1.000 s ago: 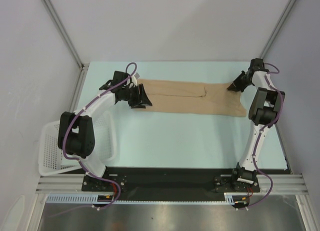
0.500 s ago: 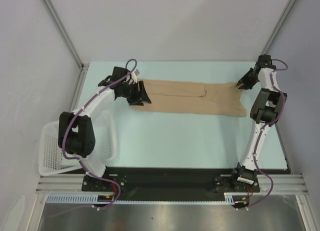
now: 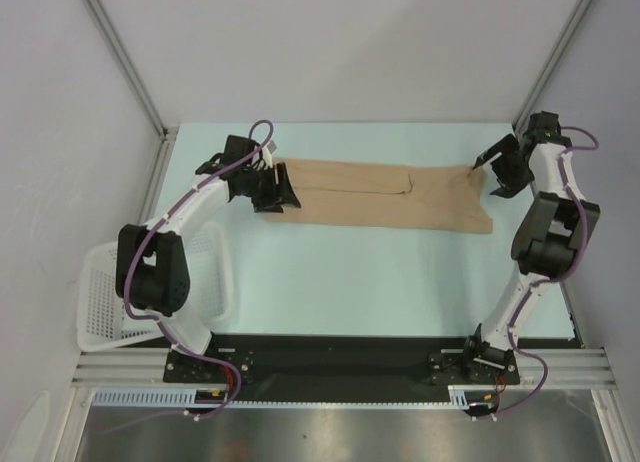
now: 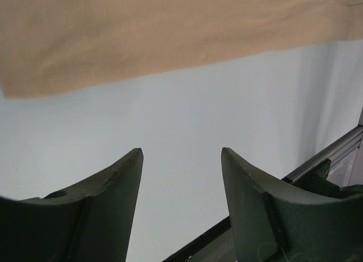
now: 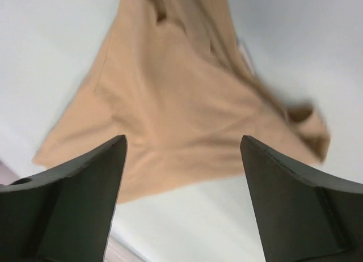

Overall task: Fold and stack the t-shirts
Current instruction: Fold the tshirt

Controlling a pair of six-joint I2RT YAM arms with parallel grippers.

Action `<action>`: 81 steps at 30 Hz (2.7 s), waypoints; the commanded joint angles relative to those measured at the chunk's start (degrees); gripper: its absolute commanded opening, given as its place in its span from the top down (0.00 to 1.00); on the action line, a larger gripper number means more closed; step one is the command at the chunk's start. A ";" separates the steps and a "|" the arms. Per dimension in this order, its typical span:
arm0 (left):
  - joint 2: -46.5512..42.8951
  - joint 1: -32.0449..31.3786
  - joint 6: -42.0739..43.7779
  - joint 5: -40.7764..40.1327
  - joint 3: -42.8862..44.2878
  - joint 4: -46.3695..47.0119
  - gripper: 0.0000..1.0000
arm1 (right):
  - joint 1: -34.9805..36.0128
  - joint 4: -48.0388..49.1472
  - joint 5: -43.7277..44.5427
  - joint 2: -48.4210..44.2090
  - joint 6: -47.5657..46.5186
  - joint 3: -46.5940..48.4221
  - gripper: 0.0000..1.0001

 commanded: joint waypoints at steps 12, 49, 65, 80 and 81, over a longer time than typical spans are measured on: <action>-0.43 -0.68 -6.65 -8.11 -0.89 3.39 0.36 | 3.76 20.74 -4.18 -27.42 17.06 -42.17 0.12; 12.74 2.22 -28.29 -31.91 -6.73 14.76 0.51 | -0.54 28.74 -6.73 -25.23 11.87 -51.67 0.12; 14.76 3.19 -24.17 -32.97 -4.80 16.07 1.00 | -2.04 32.52 -6.55 -17.59 11.00 -48.51 0.46; 7.47 -2.87 -23.99 -31.12 -13.05 13.61 1.00 | -2.04 29.45 -3.39 -6.25 1.69 -30.34 0.93; 6.95 -3.57 -24.08 -31.38 -13.49 13.00 1.00 | -2.04 28.84 -3.04 -4.76 1.16 -29.01 0.93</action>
